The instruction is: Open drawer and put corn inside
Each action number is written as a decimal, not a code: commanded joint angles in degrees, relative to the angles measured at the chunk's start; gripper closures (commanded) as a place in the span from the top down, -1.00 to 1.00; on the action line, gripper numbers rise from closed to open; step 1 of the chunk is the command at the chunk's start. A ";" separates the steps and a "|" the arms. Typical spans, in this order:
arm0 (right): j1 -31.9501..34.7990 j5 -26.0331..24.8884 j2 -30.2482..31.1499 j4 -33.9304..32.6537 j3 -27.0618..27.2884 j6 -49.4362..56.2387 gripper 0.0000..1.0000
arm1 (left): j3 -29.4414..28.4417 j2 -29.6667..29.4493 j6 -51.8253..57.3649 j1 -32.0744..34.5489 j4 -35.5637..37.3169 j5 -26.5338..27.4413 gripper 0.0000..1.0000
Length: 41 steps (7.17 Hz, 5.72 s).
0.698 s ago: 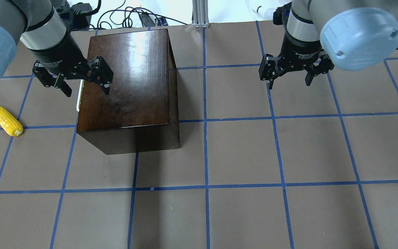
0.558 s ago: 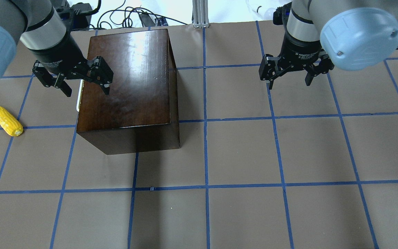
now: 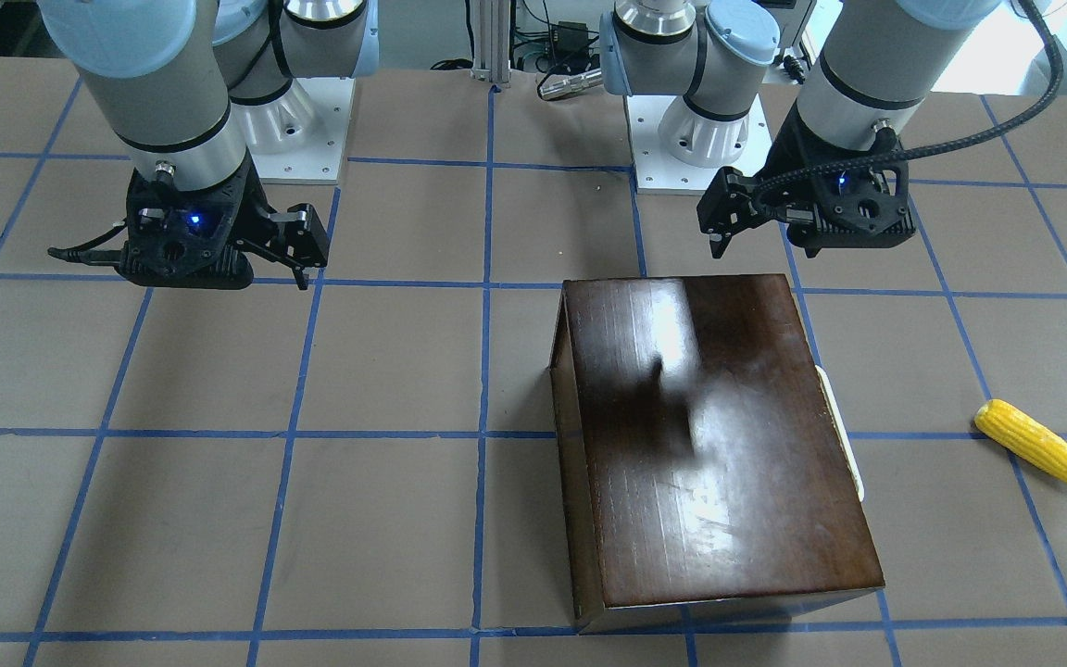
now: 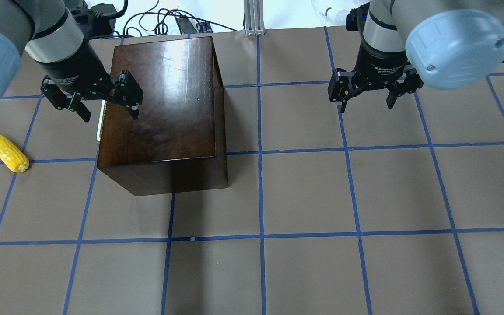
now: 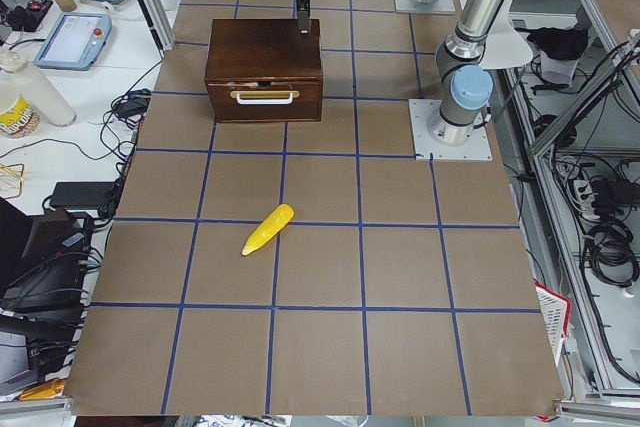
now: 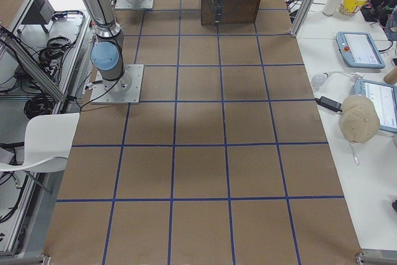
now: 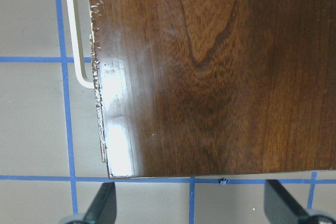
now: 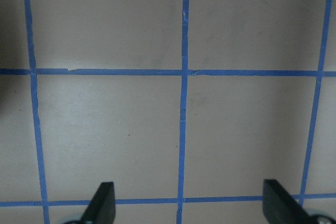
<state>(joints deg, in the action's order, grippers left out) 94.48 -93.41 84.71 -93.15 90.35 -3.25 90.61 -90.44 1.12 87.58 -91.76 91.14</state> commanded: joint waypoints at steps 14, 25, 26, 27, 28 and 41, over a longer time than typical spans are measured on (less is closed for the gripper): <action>0.00 -0.10 -0.07 -0.02 0.00 0.00 1.00 | -0.79 -2.54 17.53 -20.38 6.07 -6.64 1.00; 0.00 -0.02 0.01 0.07 0.00 0.00 1.00 | 0.00 -21.79 35.63 -27.20 13.27 -25.83 1.00; 0.00 -0.02 0.01 -0.02 0.00 0.00 1.00 | 0.18 -22.40 36.05 -27.20 13.19 -27.66 1.00; 0.00 -0.02 0.01 0.07 0.00 0.00 1.00 | 0.87 -22.76 36.15 -27.20 13.27 -27.86 1.00; 0.00 -0.02 0.01 -0.02 0.00 0.00 1.00 | 1.32 -22.76 36.23 -27.20 13.27 -27.86 1.00; 0.00 -0.02 -0.07 -0.02 0.00 0.00 1.00 | 1.06 -25.22 36.06 -27.20 13.36 -25.94 1.00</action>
<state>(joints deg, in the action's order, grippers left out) 94.48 -93.41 84.66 -93.14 90.35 -3.25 92.00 -115.76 37.17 60.48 -78.78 63.48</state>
